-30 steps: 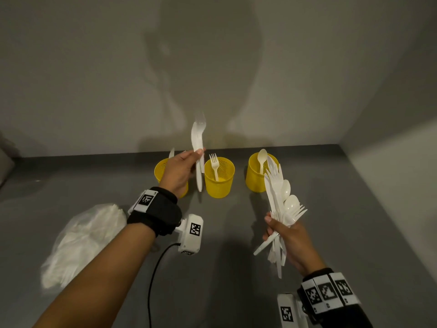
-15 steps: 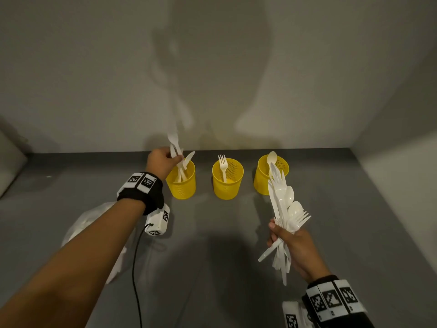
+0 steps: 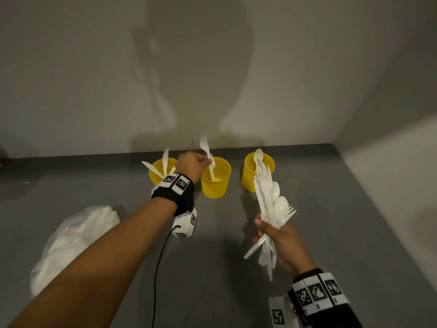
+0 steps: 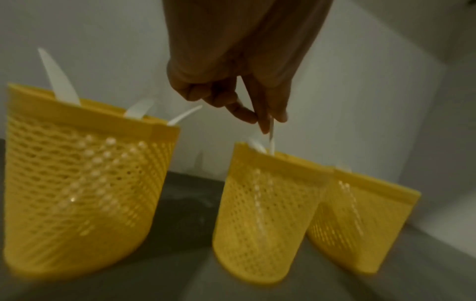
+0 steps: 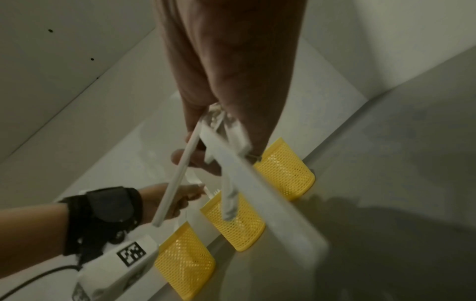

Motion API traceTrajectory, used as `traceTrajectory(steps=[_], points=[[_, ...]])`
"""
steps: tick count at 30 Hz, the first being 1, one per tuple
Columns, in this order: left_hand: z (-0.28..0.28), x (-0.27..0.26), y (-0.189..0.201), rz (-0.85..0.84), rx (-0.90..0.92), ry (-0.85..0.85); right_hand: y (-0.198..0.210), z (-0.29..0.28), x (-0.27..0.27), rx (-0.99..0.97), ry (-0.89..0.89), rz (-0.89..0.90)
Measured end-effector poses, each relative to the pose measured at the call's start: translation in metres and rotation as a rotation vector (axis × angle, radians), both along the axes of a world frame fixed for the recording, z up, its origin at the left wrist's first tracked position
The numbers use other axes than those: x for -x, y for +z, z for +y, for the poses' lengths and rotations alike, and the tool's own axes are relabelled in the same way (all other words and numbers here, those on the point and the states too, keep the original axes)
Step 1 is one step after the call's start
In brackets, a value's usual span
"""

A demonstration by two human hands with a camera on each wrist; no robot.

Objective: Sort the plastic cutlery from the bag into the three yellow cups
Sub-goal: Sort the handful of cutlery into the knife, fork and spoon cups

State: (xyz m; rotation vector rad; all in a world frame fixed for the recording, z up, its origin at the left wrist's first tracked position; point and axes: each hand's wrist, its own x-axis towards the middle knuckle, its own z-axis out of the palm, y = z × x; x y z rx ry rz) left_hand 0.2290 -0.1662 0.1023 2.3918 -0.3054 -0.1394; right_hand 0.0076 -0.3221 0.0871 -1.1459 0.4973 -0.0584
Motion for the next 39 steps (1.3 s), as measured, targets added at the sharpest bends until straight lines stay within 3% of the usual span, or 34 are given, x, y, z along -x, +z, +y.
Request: traceTrajectory(steps=[4,8,11,14,18,23,26,31,35,39], points=[[0.002,0.009,-0.015,0.083,-0.072,0.026,0.009,-0.001,0.001,-0.017,-0.004,-0.033],[0.001,0.050,0.006,0.019,0.194,-0.007,0.015,-0.001,0.001,0.005,0.011,-0.054],[-0.012,0.107,0.037,0.193,0.408,-0.158,0.015,0.004,-0.001,0.044,0.013,-0.056],[-0.024,0.140,0.044,0.261,0.574,-0.157,0.015,0.015,-0.001,0.135,0.040,-0.074],[-0.030,0.157,0.039,0.279,0.621,-0.117,0.016,0.027,-0.003,0.208,0.060,-0.142],[-0.022,0.154,0.041,0.264,0.628,-0.053,0.011,0.033,-0.003,0.229,0.102,-0.164],[-0.011,0.137,0.055,0.210,0.724,0.100,0.008,0.032,-0.004,0.232,0.134,-0.138],[0.029,0.080,0.076,-0.019,0.872,0.328,0.006,0.031,-0.008,0.098,0.132,-0.100],[0.024,0.044,0.051,-0.060,0.719,0.328,0.007,0.025,-0.012,0.087,0.097,-0.105],[0.001,0.028,0.015,0.030,0.409,0.251,0.007,0.021,-0.014,0.104,0.076,-0.106]])
